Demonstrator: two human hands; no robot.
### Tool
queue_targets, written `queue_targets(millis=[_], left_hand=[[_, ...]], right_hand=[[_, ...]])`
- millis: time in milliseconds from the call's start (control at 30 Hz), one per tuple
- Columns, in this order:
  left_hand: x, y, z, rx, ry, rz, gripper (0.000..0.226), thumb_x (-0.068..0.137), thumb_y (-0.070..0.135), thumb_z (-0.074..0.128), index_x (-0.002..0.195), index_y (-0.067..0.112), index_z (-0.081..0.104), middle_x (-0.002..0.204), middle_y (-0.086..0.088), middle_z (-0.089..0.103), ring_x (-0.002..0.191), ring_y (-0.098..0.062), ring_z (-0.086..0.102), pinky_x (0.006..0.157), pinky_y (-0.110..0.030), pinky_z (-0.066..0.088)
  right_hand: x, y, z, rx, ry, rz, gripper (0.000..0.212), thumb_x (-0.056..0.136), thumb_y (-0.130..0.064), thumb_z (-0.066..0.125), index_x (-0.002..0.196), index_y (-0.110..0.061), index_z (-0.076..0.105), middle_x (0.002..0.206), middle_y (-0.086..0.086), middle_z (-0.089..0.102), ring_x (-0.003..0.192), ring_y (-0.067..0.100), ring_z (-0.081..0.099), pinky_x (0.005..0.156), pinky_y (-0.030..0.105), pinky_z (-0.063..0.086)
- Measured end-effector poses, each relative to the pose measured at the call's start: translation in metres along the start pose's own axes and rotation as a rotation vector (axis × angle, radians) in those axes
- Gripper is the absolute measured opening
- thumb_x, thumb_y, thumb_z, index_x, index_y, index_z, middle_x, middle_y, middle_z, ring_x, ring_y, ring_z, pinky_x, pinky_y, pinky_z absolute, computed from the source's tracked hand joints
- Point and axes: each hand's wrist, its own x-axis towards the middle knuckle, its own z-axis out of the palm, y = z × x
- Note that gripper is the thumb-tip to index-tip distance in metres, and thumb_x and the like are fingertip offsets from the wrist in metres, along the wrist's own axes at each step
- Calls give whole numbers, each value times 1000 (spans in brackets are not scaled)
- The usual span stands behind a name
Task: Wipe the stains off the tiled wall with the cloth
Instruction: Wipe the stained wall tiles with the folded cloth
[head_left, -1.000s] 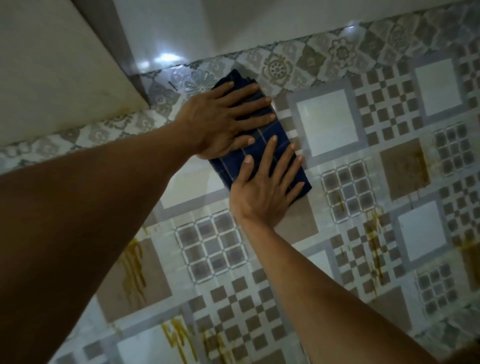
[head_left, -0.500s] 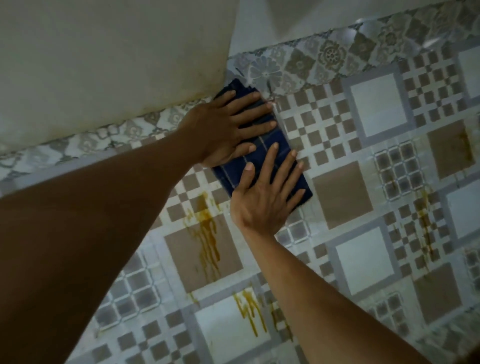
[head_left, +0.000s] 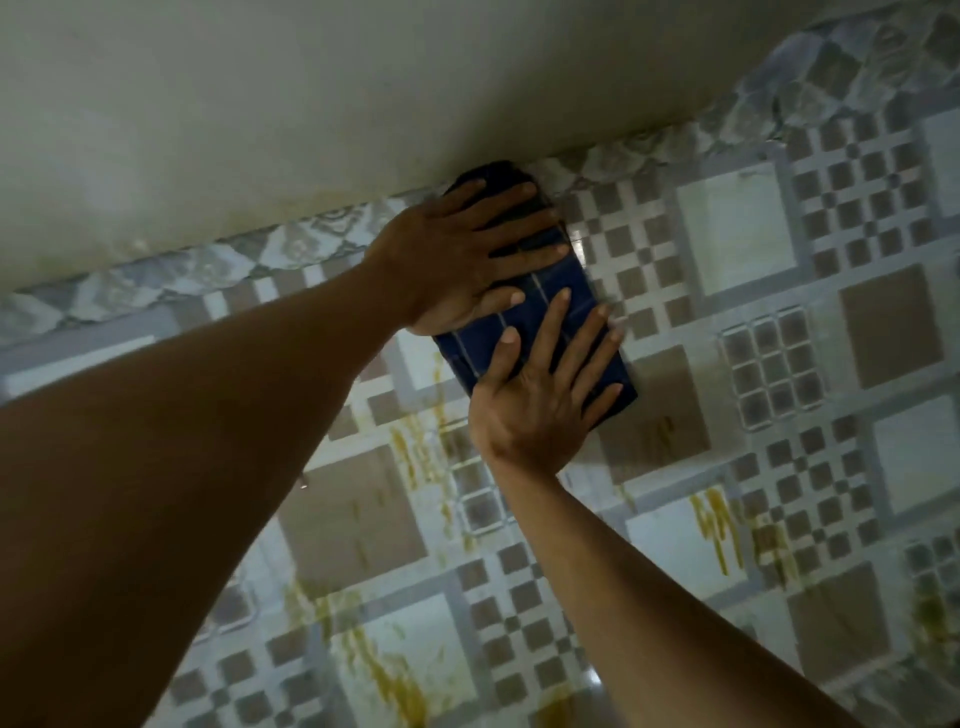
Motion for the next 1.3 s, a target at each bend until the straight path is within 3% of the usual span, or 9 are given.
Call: queue_targets(millis=[200,433,700,833,1033,1133,1300], left_hand=[[-79,-27,8,-19,-33,-20,61,101,59,-3,159,40,-10,171,6,-5,158,-23,-10,128,-46,-2],[-182,-56,23,-18,-33,-51,60,104,57,5,160,38,0,171,4,6,158,-25,-1,127,-48,4],[-290,-81,37,-43,-80,-131,58,104,57,5,157,39,-6,171,3,2,158,-26,-4,127,-51,6],[-339,-87,41,-33,-95,-205,58,106,54,12,159,33,6,170,-2,10,158,-30,3,126,-53,10],[-398,-78,55,-48,-82,-416,61,108,52,15,163,26,13,170,-7,14,157,-33,6,125,-54,10],[-412,-56,61,-120,-50,-611,62,107,51,18,163,23,16,170,-7,12,157,-35,5,124,-58,12],[-430,-9,67,-260,-30,-1004,62,108,51,14,163,27,-3,172,-2,-8,157,-31,-11,125,-55,6]], right_hand=[[-63,-49,24,-3,-3,-4,60,108,-54,25,163,-33,11,172,1,2,158,22,-7,123,61,8],[-144,-104,60,-1,64,-41,60,107,-50,37,161,-30,22,170,4,14,158,24,5,121,61,16],[-226,-157,93,22,28,-117,61,107,-50,38,162,-29,23,170,5,15,158,25,7,120,62,16],[-258,-178,102,32,-16,-167,61,107,-50,37,162,-29,21,170,5,14,158,26,6,122,60,14],[-280,-188,106,12,-113,-368,61,108,-50,34,163,-31,14,171,4,6,158,25,0,123,59,8],[-272,-183,105,-31,-204,-525,60,109,-51,25,163,-34,9,172,1,2,158,23,-4,124,55,0],[-247,-173,98,-101,-337,-860,58,109,-50,19,162,-35,4,171,-1,-2,157,23,-7,123,51,-9]])
